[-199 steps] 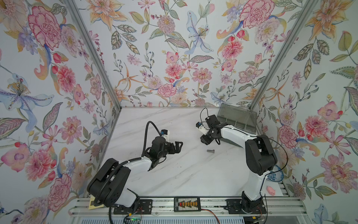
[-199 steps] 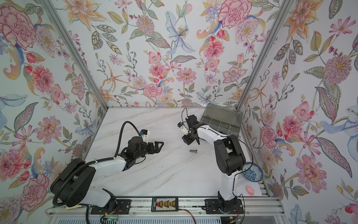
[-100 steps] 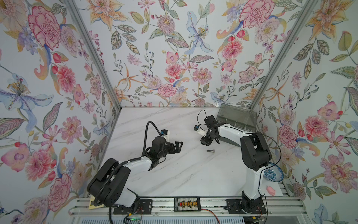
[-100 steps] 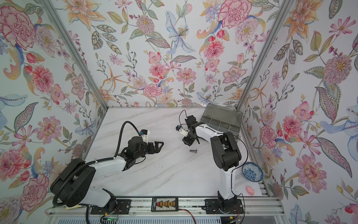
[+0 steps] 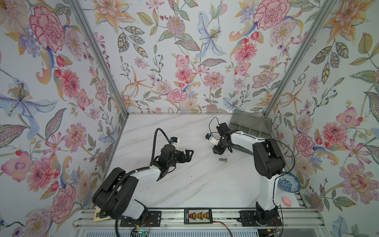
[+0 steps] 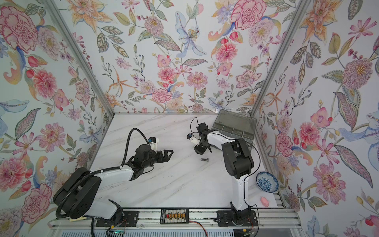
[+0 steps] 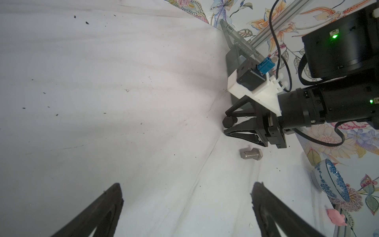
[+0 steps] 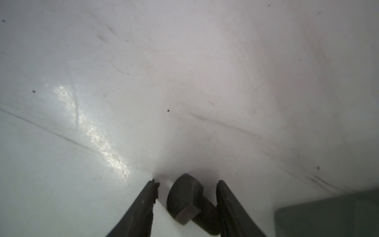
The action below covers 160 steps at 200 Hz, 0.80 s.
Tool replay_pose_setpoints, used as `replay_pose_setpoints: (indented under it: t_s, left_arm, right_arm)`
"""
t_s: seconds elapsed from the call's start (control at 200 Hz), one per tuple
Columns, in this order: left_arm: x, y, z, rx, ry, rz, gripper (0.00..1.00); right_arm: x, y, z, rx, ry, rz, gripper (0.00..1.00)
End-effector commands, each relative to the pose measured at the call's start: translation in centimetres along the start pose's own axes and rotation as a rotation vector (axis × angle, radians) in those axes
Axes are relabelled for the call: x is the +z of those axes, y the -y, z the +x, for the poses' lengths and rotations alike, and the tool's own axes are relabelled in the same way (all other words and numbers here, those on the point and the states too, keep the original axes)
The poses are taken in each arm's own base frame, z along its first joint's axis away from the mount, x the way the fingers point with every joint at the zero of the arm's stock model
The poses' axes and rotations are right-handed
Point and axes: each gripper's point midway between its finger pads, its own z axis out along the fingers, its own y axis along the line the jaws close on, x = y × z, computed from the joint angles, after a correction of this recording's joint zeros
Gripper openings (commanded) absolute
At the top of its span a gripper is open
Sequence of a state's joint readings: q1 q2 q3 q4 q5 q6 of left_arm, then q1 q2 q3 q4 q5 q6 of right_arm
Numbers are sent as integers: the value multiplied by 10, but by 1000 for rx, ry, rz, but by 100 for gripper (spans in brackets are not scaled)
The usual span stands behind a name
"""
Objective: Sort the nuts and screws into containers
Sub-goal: 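Lower the right gripper onto the last black bolt head and close it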
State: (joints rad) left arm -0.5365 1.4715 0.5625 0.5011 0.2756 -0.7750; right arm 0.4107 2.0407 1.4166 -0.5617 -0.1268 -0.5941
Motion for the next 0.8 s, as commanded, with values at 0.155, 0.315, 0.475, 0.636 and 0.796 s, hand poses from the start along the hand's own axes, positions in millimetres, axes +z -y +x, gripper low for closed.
replay_pose_setpoints:
  t_s: [0.155,0.315,0.475,0.636,0.796]
  left_arm:
    - [-1,-4,-5,-2,21,-21,99]
    - [-2,-5,-5,-4,20,-22,99]
    - [-3,-6,-4,-3,24,-23,99]
    - [-4,-6,-4,-3,27,-22,99]
    - [-4,-6,-3,-3,25,-19,99]
  right_arm:
    - [17,-5,20,52,-77,-38,41]
    - [20,-2,22,68,-89,-26,34]
    - [21,5,26,92,-101,-8,26]
    - [15,4,23,115,-78,-18,13]
    - [-9,6,7,164,20,-55,0]
